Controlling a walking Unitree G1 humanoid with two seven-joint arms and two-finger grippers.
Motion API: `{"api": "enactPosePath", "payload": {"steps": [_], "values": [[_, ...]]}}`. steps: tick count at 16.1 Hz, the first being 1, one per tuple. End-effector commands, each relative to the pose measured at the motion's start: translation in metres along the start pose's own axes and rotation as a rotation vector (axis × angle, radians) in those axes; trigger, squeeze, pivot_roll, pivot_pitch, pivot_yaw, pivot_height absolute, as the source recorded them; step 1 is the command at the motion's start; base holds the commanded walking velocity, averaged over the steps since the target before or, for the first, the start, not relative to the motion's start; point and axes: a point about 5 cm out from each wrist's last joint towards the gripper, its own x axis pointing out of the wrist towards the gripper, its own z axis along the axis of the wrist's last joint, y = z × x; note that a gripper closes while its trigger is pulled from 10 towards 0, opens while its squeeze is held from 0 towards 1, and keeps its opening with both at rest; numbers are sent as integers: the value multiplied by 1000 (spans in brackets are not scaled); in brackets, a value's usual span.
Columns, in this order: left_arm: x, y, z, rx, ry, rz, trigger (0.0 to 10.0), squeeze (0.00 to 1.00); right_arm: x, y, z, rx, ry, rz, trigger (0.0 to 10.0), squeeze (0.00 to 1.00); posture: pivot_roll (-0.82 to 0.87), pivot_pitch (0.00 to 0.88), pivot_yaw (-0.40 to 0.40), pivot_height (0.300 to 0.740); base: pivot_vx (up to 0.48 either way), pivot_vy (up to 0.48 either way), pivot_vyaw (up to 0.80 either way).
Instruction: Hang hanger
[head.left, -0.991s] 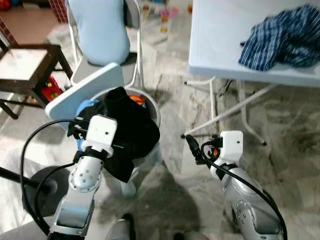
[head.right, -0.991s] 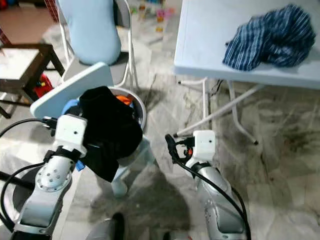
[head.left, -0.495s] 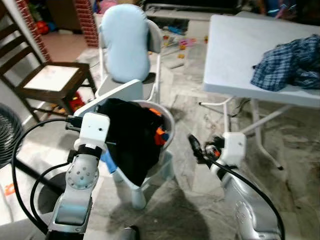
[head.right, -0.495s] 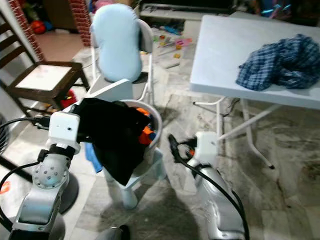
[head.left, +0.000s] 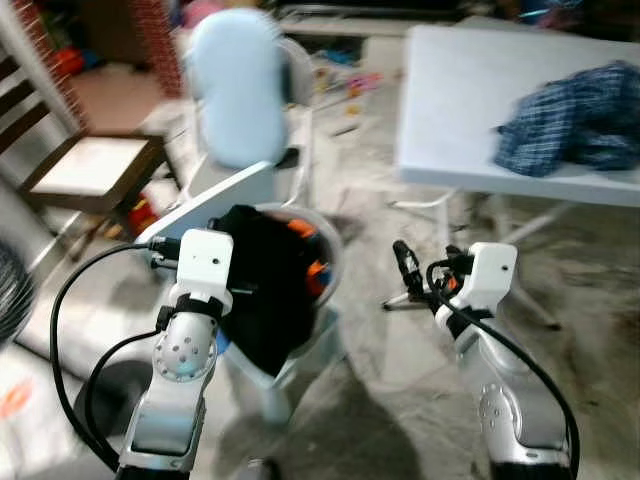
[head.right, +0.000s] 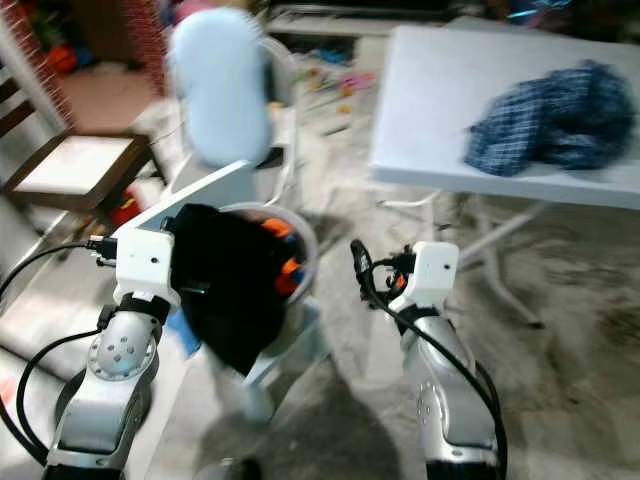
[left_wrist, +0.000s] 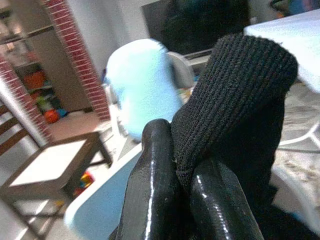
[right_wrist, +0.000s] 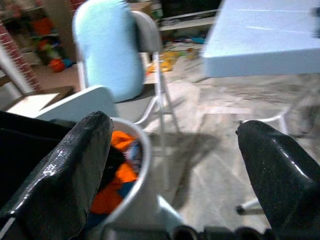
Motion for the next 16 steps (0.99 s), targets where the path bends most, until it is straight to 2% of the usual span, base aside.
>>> {"api": "enactPosePath", "payload": {"steps": [1,6,16], "values": [[0,-5,6,-26,-21,-22,0,0,-2,-3,-1,-14,5,-11,10000,0,-9,159,14,740,0,0,0],[-2,-8,5,-51,-16,-18,0,0,-6,7,-5,-32,27,23,10000,0,-24,179,3,740,0,-296,0],[-1,-14,7,-65,-20,-41,0,0,-12,12,-7,-45,44,50,10000,0,-39,203,11,740,0,-462,0]]}}
